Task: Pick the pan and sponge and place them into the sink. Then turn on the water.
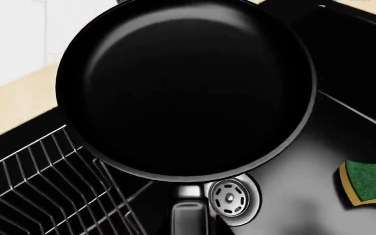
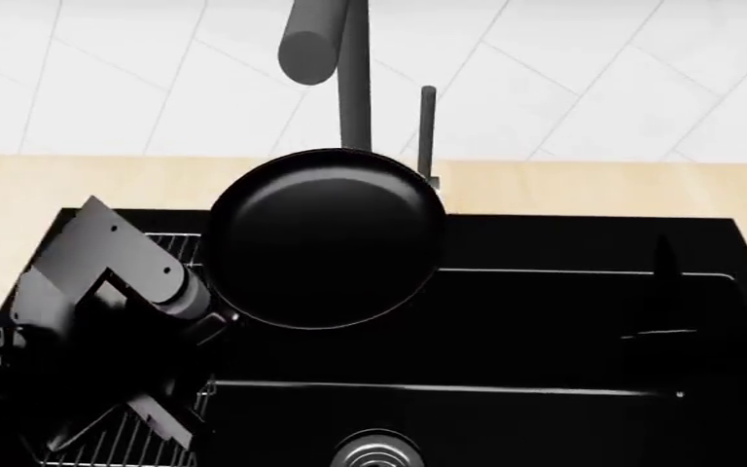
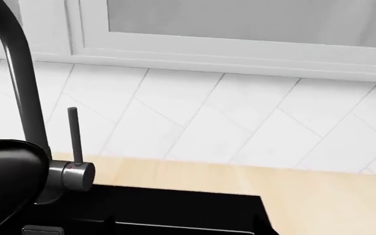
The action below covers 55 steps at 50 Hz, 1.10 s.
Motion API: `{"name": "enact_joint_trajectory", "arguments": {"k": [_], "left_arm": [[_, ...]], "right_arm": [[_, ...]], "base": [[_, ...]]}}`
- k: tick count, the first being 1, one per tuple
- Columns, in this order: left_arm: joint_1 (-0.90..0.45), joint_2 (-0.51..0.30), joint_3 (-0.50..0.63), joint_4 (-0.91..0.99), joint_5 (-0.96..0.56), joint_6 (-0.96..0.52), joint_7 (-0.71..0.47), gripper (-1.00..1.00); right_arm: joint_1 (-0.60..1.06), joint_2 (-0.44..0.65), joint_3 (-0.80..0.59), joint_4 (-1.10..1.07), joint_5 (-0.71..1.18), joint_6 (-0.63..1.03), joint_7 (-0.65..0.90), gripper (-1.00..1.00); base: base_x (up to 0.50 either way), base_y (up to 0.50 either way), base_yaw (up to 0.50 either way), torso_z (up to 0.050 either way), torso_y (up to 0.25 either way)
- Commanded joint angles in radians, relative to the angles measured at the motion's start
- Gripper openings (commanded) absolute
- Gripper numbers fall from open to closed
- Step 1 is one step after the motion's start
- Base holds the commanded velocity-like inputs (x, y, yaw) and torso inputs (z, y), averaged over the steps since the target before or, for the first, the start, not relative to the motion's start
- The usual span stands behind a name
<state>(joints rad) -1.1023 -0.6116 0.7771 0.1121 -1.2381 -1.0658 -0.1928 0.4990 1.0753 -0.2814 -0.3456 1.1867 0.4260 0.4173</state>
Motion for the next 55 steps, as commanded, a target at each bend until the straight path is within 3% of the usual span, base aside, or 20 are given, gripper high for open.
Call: {"name": "enact_joint_trajectory", "arguments": {"k": [1,16,27,55], "left_arm": [[-0.053,0.125,0.041,-0.048,0.078,0.030,0.056,-1.00],[-0.036,0.194,0.076,-0.086,0.106,0.073,0.099,-1.00],[-0.018,0.289,0.104,-0.124,0.118,0.102,0.102,-1.00],[0.085,0.335,0.186,-0.133,0.187,0.178,0.122,-1.00]], "right_arm": [[-0.173,0.180,0.170,-0.103,0.134,-0.079,0.054,1.00],[-0.203,0.200,0.201,-0.099,0.143,-0.090,0.061,1.00],[-0.208,0.183,0.193,-0.093,0.130,-0.089,0.055,1.00],[-0.252,0.177,0.212,-0.093,0.119,-0.106,0.056,1.00]], "base": [[0.00,0.00,0.00,0.000,0.010],[0.00,0.00,0.00,0.001,0.001],[0.00,0.00,0.00,0.000,0.001],[0.00,0.00,0.00,0.001,0.001]]}}
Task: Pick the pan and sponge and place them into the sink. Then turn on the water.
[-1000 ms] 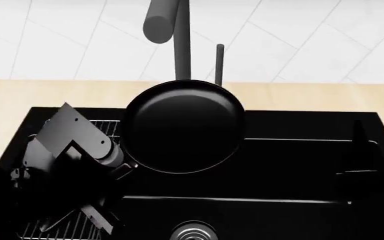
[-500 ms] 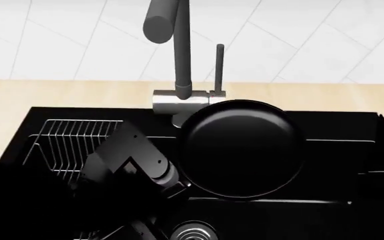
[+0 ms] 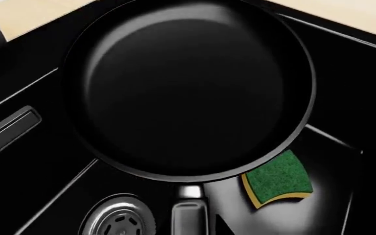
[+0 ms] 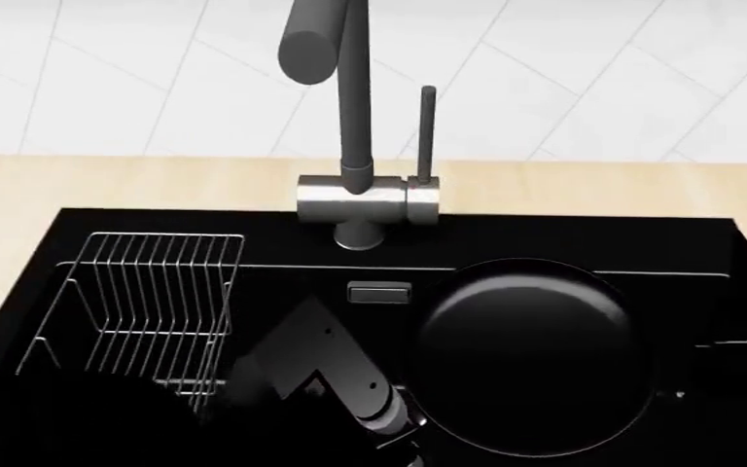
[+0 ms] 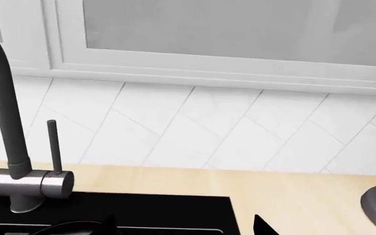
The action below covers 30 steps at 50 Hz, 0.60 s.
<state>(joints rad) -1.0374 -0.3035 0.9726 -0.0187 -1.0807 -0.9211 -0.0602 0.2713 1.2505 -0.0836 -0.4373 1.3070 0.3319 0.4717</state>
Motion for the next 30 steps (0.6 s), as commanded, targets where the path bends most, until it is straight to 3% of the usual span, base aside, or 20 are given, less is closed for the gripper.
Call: {"name": "enact_joint_trajectory", "arguments": {"k": [1,30], "left_arm": [[0.023,0.024,-0.006,0.002,0.032,0.037,-0.009,-1.00],[0.098,0.074,0.047,-0.090,0.102,0.117,-0.006,-1.00]], "right_arm": [[-0.025,0.002,0.014,-0.002,-0.002,-0.011,0.002,1.00],[-0.071,-0.009,0.038,0.000,-0.013,-0.033,-0.006,1.00]], "base": [[0.00,0.00,0.00,0.000,0.000],[0.00,0.00,0.00,0.000,0.001]]}}
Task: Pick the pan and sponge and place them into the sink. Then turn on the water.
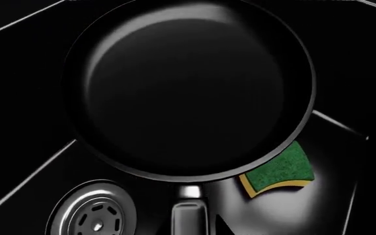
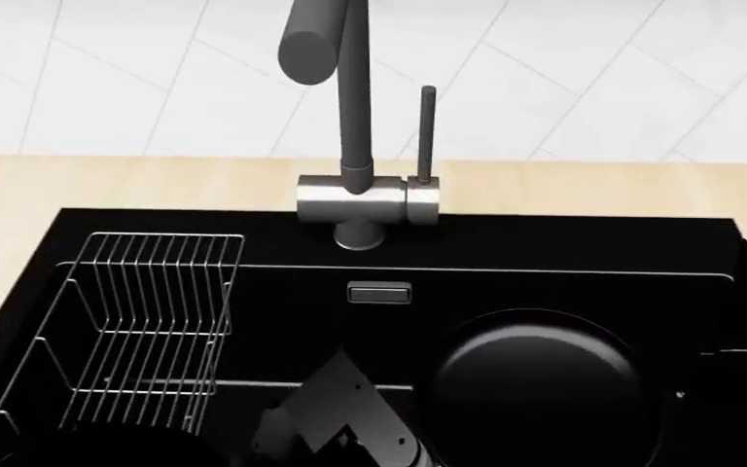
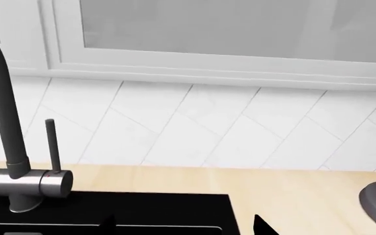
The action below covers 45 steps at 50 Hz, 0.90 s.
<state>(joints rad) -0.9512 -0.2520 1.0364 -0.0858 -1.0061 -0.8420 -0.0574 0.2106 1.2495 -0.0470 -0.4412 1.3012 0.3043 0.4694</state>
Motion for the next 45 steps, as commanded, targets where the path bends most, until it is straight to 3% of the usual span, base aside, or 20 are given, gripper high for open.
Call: {"name": "enact_joint_trajectory", "arguments": {"k": [1,45], "left_arm": [[0.018,0.027,-0.017,-0.035,0.032,0.045,-0.010,-1.00],[0.072,0.101,0.038,-0.294,0.132,0.166,0.041,-1.00]], "right_arm": [[-0.017,-0.009,0.005,0.004,-0.008,-0.009,-0.005,1.00],[-0.059,-0.037,0.014,0.015,-0.032,-0.021,-0.021,1.00]], "base": [[0.00,0.00,0.00,0.000,0.000],[0.00,0.00,0.00,0.000,0.001]]}}
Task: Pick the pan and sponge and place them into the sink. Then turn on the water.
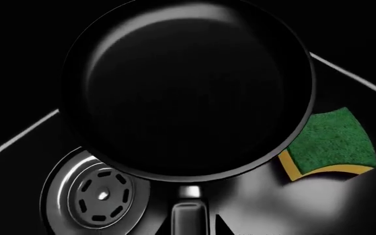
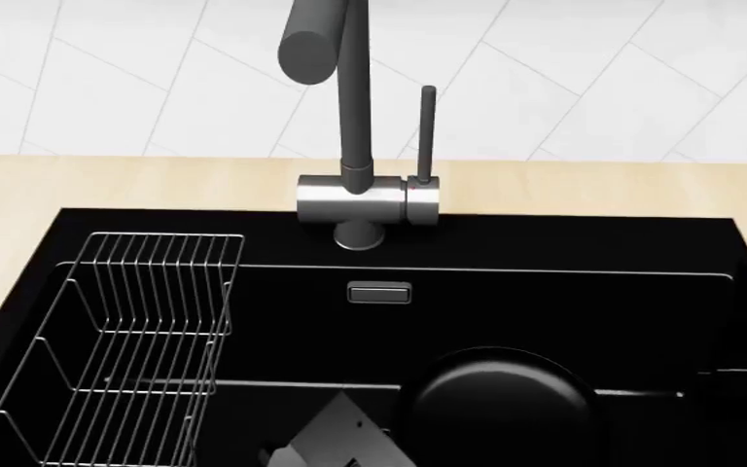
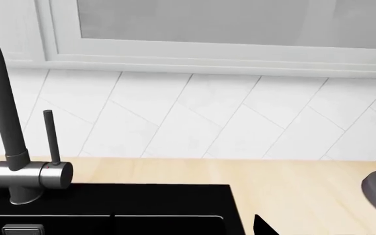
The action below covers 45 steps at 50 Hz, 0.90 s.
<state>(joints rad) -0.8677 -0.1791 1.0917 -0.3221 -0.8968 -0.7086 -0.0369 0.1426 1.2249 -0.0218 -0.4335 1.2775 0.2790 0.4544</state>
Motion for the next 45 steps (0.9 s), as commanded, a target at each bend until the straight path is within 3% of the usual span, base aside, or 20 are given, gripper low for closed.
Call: {"name": "enact_joint_trajectory", "arguments": {"k": [1,26,27,45], "left_arm": [[-0.008,0.032,-0.004,-0.069,0.042,0.044,0.020,-1.00],[-0.004,0.064,0.010,-0.124,0.037,0.051,0.044,-1.00],[-0.004,0.066,0.012,-0.127,0.038,0.051,0.046,1.00],[-0.009,0.051,0.005,-0.086,0.015,0.033,0.026,1.00]], "right_arm": [[0.008,-0.015,-0.012,0.010,-0.010,0.005,-0.008,1.00],[0.009,-0.031,-0.023,0.018,-0.022,0.011,-0.020,1.00],[0.008,-0.032,-0.023,0.019,-0.022,0.010,-0.021,1.00],[0.018,-0.043,-0.032,0.025,-0.025,0.019,-0.029,1.00]], "base": [[0.00,0.00,0.00,0.000,0.000],[0.00,0.00,0.00,0.001,0.001],[0.00,0.00,0.00,0.000,0.000],[0.00,0.00,0.00,0.000,0.000]]}}
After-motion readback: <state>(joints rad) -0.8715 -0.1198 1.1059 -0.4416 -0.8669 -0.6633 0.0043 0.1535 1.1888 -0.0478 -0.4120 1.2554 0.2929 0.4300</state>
